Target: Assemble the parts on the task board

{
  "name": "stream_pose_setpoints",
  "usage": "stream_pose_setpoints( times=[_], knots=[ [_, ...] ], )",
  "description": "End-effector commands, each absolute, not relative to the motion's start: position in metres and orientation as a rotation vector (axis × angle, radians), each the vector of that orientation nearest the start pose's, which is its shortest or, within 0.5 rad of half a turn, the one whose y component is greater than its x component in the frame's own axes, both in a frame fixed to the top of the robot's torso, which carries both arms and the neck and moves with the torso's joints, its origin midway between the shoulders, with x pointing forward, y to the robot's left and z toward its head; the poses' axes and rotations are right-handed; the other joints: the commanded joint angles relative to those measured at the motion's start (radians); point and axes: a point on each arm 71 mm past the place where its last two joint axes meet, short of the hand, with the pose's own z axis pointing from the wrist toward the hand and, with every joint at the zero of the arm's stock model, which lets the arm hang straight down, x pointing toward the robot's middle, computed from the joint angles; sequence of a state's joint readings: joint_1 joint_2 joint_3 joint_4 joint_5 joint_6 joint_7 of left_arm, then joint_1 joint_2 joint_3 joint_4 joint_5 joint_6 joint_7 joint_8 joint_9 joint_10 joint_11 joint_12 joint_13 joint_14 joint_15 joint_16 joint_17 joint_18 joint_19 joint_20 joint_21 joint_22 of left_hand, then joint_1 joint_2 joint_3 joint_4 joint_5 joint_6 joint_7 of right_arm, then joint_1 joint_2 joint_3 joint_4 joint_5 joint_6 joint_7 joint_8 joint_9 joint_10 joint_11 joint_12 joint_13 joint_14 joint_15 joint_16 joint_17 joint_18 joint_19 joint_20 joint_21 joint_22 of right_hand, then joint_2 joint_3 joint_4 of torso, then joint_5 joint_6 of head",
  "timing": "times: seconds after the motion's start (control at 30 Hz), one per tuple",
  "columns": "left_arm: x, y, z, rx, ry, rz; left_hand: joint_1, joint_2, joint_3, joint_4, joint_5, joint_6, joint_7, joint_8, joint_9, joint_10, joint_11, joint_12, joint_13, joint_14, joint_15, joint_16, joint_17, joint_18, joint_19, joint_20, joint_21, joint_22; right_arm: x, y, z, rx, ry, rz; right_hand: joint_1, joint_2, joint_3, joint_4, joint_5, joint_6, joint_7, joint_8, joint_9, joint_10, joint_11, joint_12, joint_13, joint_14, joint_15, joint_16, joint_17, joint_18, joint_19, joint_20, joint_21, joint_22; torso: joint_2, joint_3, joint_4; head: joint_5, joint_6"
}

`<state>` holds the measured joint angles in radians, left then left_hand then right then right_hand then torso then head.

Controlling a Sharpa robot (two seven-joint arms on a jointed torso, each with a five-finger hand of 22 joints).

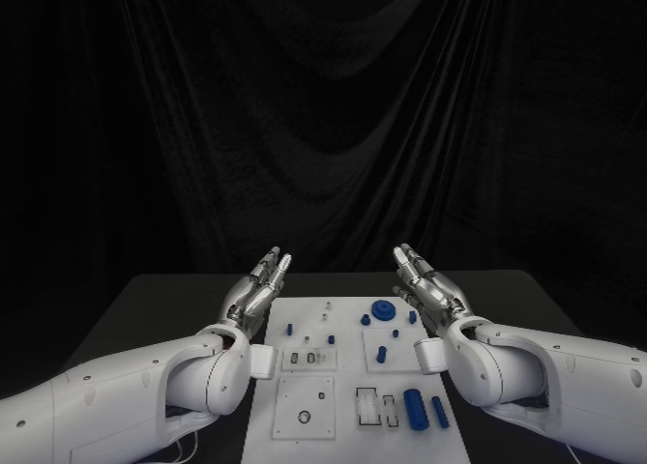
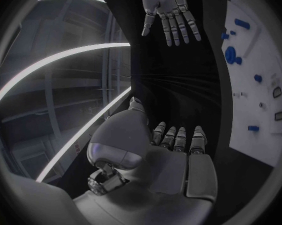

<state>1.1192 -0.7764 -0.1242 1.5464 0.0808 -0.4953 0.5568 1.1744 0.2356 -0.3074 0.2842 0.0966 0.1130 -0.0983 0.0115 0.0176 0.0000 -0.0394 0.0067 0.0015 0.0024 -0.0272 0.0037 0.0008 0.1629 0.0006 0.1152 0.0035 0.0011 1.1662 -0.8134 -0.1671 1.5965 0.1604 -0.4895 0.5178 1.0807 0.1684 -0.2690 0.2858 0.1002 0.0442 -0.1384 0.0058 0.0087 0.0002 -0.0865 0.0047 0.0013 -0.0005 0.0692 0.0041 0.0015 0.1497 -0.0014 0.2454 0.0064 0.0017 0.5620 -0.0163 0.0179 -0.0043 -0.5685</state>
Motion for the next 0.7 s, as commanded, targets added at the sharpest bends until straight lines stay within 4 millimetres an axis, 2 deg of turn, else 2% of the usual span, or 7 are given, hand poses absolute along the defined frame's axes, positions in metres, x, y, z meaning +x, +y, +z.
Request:
stream_pose_setpoints(
  times=[0.03,0.23,0.43,0.53,0.57,0.6,0.7],
  knots=[
    [0.458,0.172,-0.228,-1.224,1.323,-1.754,0.032,0.013,-0.021,0.007,-0.012,0.005,0.002,0.006,0.001,0.0,-0.026,-0.007,-0.002,-0.002,-0.037,-0.004,-0.001,0.017,-0.001,-0.069,-0.004,-0.001,0.449,-0.18,-0.231,1.439,1.459,1.67,0.019,0.009,-0.013,0.004,0.004,-0.005,-0.001,0.003,0.0,0.0,-0.027,-0.005,-0.001,0.0,-0.045,-0.004,-0.001,0.014,0.001,-0.072,-0.006,-0.002,0.0,-0.0003,0.0005,0.0,0.0],
    [0.455,0.169,-0.227,-1.237,1.314,-1.928,0.033,0.011,-0.023,0.007,-0.012,0.003,-0.005,0.006,0.001,0.0,-0.042,-0.007,-0.002,-0.002,-0.032,-0.004,-0.001,0.015,-0.001,-0.048,-0.004,-0.001,0.445,-0.179,-0.23,1.498,1.49,1.779,0.022,0.011,-0.014,0.003,0.006,-0.006,-0.001,0.002,-0.001,0.0,-0.021,-0.005,-0.001,0.0,-0.038,-0.004,-0.001,0.019,0.001,-0.087,-0.006,-0.002,0.0,-0.0003,0.0005,0.0,0.0],
    [0.454,0.168,-0.226,-1.246,1.301,-2.021,0.034,0.012,-0.023,0.006,-0.009,0.005,-0.004,0.007,0.001,0.0,-0.036,-0.007,-0.002,-0.002,-0.027,-0.004,-0.001,0.016,-0.001,-0.036,-0.004,-0.001,0.443,-0.179,-0.23,1.519,1.498,1.818,0.033,0.012,-0.017,0.002,0.01,-0.006,-0.001,0.003,0.0,0.0,0.033,-0.005,-0.001,0.0,-0.016,-0.004,-0.001,0.025,0.001,-0.088,-0.006,-0.002,0.0,-0.0003,0.0005,0.0,0.0],
    [0.454,0.168,-0.226,-1.247,1.299,-2.031,0.023,0.014,-0.027,0.008,-0.018,0.003,-0.009,0.006,0.001,0.0,-0.015,-0.007,-0.002,-0.002,-0.012,-0.004,-0.001,0.016,-0.001,-0.026,-0.004,-0.001,0.443,-0.179,-0.23,1.519,1.498,1.818,0.035,0.012,-0.018,0.002,0.011,-0.005,-0.001,0.003,0.0,0.0,0.042,-0.005,-0.001,0.0,-0.012,-0.004,-0.001,0.025,0.001,-0.083,-0.006,-0.002,0.0,-0.0003,0.0005,0.0,0.0],
    [0.463,0.192,-0.224,-1.082,1.257,-1.943,0.015,0.016,-0.03,0.008,-0.024,0.002,-0.014,0.006,0.001,0.0,-0.001,-0.007,-0.002,-0.002,0.0,-0.004,-0.001,0.017,-0.001,-0.017,-0.004,-0.001,0.445,-0.199,-0.226,1.339,1.54,1.847,0.038,0.013,-0.018,0.002,0.012,-0.003,0.003,0.003,0.0,0.0,0.051,-0.005,-0.001,0.0,-0.001,-0.004,-0.001,0.026,0.001,-0.063,-0.006,-0.002,0.006,-0.0042,0.003,0.005,-0.065],
    [0.463,0.194,-0.224,-1.065,1.256,-1.929,0.014,0.016,-0.031,0.008,-0.026,0.003,-0.016,0.006,0.001,0.0,0.001,-0.007,-0.002,-0.002,0.003,-0.004,-0.001,0.017,-0.001,-0.014,-0.004,-0.001,0.445,-0.2,-0.226,1.334,1.542,1.85,0.041,0.013,-0.019,0.002,0.014,-0.001,0.007,0.003,0.0,0.0,0.061,-0.005,-0.001,0.0,0.013,-0.004,-0.001,0.027,0.001,-0.037,-0.006,-0.002,0.005,-0.0046,0.0042,0.005,-0.068],
    [0.463,0.203,-0.223,-1.013,1.254,-1.896,0.011,0.016,-0.032,0.007,-0.026,-0.003,-0.033,0.005,0.0,0.0,0.01,-0.007,-0.002,-0.002,0.018,-0.004,-0.001,0.016,-0.001,0.003,-0.004,-0.001,0.447,-0.2,-0.224,1.317,1.548,1.864,0.046,0.013,-0.018,0.001,0.018,0.002,0.012,0.004,0.001,0.0,0.075,-0.005,-0.001,0.0,0.027,-0.004,-0.001,0.028,0.001,-0.018,-0.006,-0.002,0.005,-0.0067,0.0097,0.0,-0.077]
  ],
)
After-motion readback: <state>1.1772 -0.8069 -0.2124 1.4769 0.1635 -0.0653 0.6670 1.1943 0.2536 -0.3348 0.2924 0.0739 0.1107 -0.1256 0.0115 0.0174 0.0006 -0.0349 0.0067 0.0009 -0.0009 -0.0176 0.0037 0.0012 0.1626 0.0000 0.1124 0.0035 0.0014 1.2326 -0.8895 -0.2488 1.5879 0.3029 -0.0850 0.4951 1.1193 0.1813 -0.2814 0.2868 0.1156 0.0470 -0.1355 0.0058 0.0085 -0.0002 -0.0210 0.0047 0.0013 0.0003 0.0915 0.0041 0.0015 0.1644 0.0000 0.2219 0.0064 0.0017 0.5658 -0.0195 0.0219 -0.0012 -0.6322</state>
